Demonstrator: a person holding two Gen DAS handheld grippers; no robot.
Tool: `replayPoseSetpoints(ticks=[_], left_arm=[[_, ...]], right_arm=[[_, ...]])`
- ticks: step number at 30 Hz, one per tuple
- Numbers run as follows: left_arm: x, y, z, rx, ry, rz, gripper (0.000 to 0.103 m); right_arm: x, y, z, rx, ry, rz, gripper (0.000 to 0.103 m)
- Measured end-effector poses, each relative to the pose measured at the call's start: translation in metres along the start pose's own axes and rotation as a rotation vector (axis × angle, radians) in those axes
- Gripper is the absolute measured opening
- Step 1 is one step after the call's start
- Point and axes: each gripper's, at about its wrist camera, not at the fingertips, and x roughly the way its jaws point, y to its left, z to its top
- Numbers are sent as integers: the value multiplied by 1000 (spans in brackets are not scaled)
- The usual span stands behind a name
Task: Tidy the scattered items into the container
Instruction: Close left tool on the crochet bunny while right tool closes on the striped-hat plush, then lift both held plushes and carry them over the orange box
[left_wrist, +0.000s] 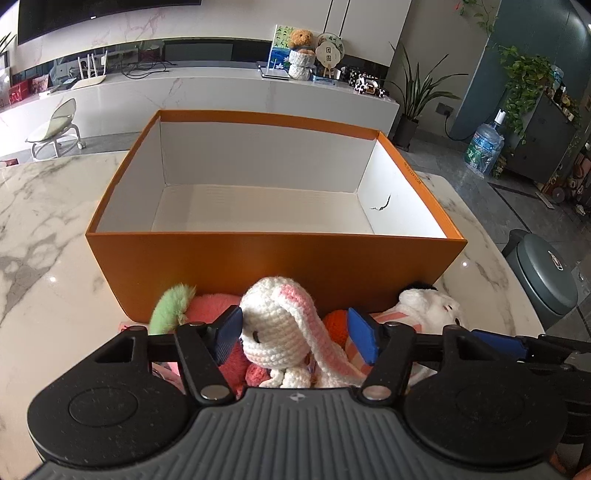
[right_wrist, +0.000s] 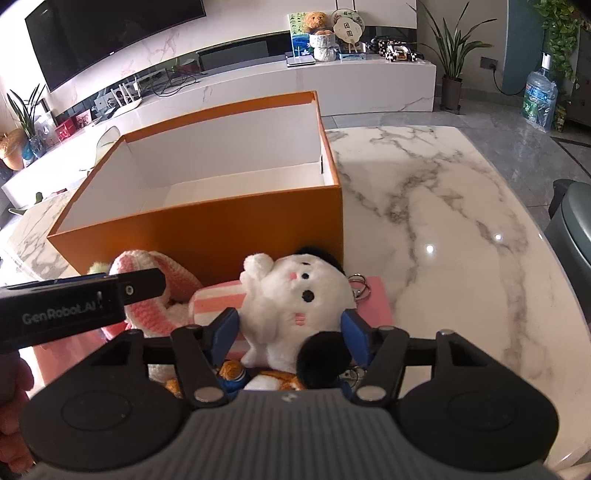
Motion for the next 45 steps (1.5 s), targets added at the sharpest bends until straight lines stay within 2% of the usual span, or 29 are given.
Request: replayPoseSetpoints(ticks=[2,3,10,12,13,17,18,19,32,45], left_arm=[[1,1,-2,7,-9,16,62],[1,1,-3,13,-13,26,54],[-6,3,-5,17,-24,17,41],[-8,1,-6,31,-30,22,39],[-9,0,-6,34,-31,22,38],[-16,1,-8,35,-37,18,33],[-19,2,-8,32,-42,11,22],[-22,3,-8,30,-47,3,5],[-52,5,-13,26,-78,-34,5],[-89,9,-11,19,-145,-67,5]], right_arm=[[2,0,0,0,-4,12,63],[3,0,0,1,-5,18,61],[-3,11,0,-61,-40,-9,41],[-6,14,-2,-89,-58,-24,24],[-7,16,-2,-96,-61,-24,10],[-10,21,-4,-112,-65,-23,9],[-11,21,-4,-113,-63,-22,8],[-12,22,-4,-112,-66,-24,8],[-48,28,-3,-124,-141,-53,5],[-82,29,-3,-130,-222,-29,3]])
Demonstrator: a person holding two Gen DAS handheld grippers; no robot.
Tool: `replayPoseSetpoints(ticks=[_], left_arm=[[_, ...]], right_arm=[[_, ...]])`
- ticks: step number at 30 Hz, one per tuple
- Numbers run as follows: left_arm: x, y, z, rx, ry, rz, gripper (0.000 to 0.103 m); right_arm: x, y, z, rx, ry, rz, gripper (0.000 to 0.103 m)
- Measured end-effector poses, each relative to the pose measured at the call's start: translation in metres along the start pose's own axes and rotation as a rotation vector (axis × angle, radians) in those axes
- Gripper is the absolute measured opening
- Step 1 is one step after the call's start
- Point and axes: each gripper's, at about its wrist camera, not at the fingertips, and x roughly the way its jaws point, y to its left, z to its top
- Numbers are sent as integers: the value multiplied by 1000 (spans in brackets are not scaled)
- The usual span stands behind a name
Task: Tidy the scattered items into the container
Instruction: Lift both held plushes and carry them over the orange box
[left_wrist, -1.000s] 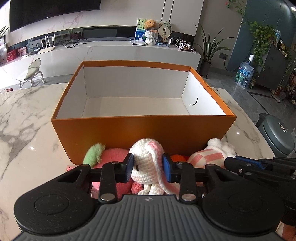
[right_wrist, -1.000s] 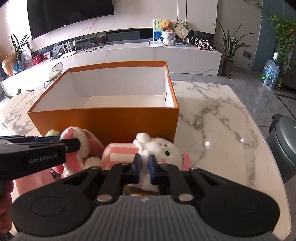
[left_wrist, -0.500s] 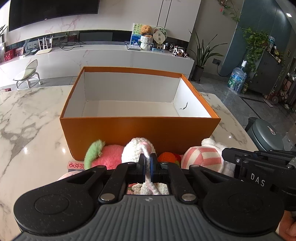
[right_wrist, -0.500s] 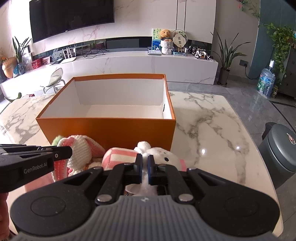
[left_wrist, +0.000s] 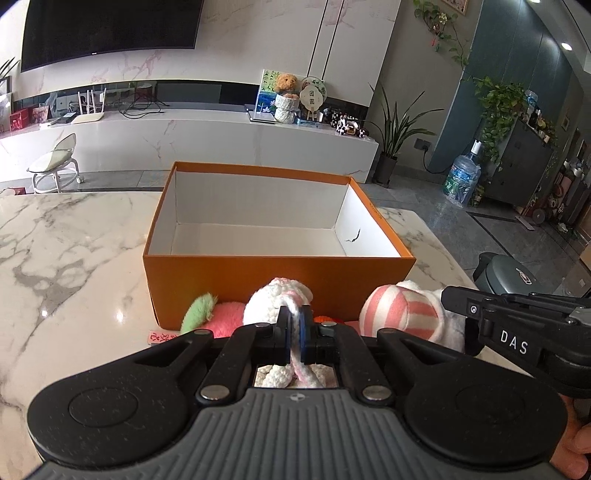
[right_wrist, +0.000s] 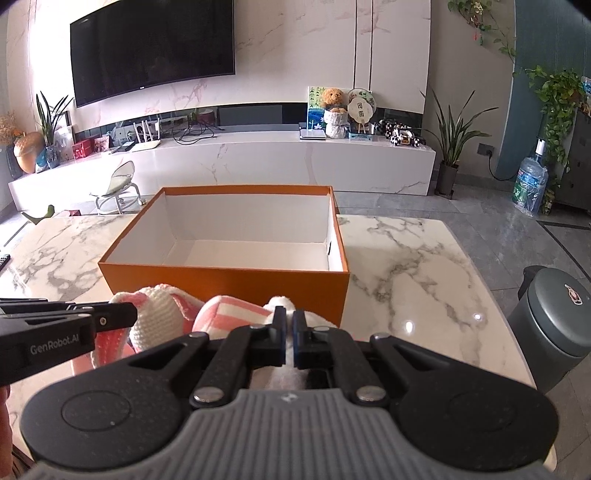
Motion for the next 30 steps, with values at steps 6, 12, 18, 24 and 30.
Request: replayPoseSetpoints(ticks=[6,12,18,24,30], left_arm=[[-17,-1,11,11,-46,-14,5],[-24,0,28,31,-74,-19,5],[-27,-1,49,49,-100,-34,5],[-23,0,72,61,-127,-40,5],[-15,0,95,85,-145,-30,5]], right_arm=[[-13,1,8,-6,-42,17,3],[-21,4,22,-22,-77,47,3],[-25,5,42,-41,-114,70,3],[-19,9,67,-82,-155,76,2],[-7,14,92,-131,-186,78,2]])
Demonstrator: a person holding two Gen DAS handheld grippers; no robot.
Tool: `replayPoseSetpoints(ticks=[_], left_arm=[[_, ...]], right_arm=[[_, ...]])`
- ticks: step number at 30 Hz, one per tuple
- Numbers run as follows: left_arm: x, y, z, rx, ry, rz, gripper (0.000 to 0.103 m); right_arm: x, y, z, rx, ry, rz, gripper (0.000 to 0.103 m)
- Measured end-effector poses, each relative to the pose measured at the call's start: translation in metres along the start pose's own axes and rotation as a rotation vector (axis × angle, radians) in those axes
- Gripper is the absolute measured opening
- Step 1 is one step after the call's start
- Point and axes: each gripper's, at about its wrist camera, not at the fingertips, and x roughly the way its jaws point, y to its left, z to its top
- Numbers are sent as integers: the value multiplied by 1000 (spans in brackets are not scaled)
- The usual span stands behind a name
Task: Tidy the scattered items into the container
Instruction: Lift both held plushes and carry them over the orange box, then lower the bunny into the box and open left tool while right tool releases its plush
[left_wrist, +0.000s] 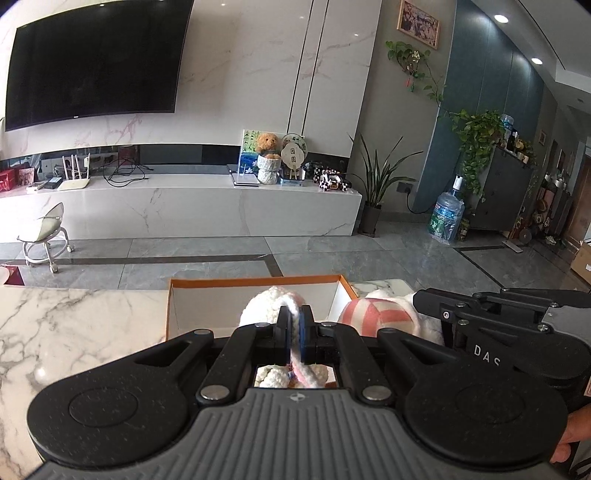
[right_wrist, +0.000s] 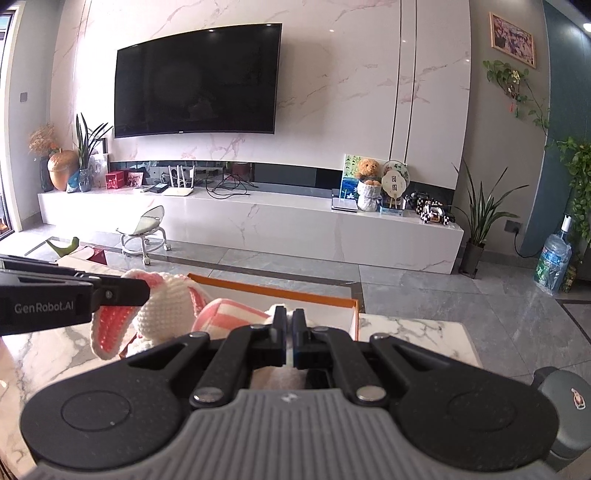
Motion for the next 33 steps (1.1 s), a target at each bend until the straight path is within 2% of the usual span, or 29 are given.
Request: replayPoseSetpoints(ticks=[5,13,21,33], left_arm=[[16,5,14,21,5,9,5],[57,26,23,12,43,32,5],[107,48,15,7,132,65,5],[167,85,2,19,266,58,5]], right_arm=[[19,-1,16,-36,-21,1,2],[66,-1,29,-66,-3,2,2],[132,2,25,-92,91,13,2],[236,6,13,-133,267,60,2]])
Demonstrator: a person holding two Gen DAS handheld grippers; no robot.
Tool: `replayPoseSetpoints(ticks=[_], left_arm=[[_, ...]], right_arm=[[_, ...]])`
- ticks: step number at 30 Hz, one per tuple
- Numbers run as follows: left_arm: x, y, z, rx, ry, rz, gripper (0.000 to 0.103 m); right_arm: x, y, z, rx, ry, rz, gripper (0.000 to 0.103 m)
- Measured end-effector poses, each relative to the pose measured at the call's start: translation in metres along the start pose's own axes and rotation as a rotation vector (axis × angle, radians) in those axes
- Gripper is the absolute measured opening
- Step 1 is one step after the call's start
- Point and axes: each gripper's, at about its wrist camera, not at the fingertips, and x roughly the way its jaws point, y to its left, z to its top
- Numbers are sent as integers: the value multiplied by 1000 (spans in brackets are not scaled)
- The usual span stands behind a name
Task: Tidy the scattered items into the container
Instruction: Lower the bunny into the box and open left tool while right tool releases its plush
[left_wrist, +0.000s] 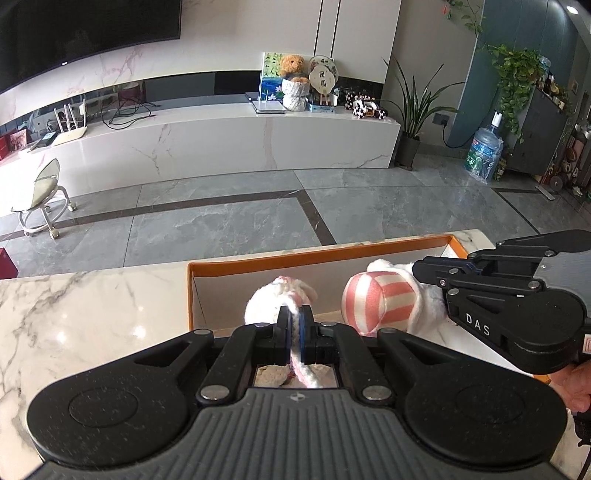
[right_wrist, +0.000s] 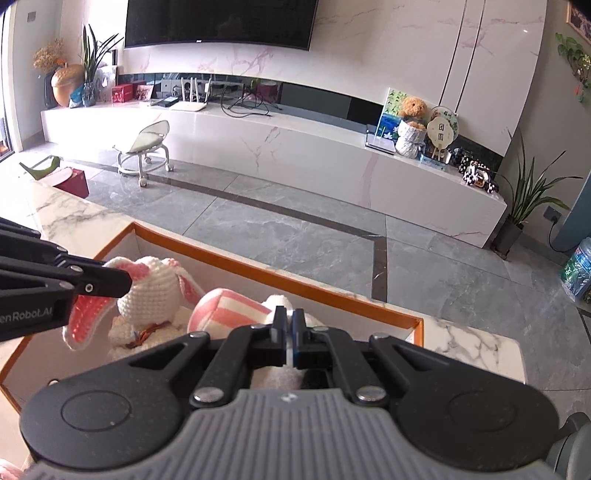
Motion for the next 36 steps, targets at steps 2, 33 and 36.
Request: replayPoseSetpoints(ticks=[2,33,36], left_arm=[[6,4,-2,0,20,-6,5],[5,-8,-15,110,-14,61,88],[0,-10,-19,124,-14,51,88]], right_arm=[[17,0,2,-8,28,9,2],[33,12,-19,-2,131,116,31],[26,6,-20,-7,131,113,42]])
